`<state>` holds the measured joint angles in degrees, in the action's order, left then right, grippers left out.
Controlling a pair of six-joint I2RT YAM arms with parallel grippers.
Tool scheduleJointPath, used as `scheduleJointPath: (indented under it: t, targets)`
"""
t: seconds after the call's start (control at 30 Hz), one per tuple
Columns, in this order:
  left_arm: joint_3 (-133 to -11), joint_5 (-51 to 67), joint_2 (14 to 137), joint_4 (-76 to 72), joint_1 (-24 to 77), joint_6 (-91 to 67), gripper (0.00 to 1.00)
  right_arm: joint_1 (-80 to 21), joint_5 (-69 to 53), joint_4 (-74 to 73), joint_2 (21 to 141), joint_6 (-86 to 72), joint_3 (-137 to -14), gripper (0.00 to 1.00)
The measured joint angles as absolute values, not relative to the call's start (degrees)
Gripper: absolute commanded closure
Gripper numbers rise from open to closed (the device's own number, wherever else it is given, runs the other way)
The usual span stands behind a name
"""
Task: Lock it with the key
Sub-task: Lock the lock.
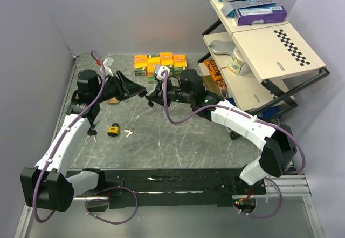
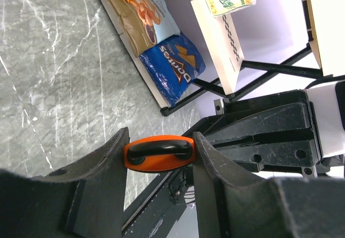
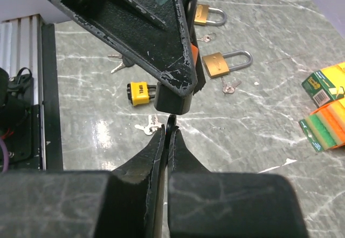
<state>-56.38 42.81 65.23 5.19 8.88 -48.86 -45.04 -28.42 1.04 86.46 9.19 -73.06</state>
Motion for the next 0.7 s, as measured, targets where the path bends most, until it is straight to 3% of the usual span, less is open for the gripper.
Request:
scheduleJointPath:
  t: [0.23,0.7]
  targets:
    - [-57.6,39.6,65.3,6.8,8.8,-49.0,0.99,-45.0,-26.5,3.9,86.0,8.4,-71.2,1.00]
    - [-62.0,42.7,69.3,13.4,9.6,-50.0,0.99,-45.3,-22.9,12.3,76.0,3.1,-56.2,1.00]
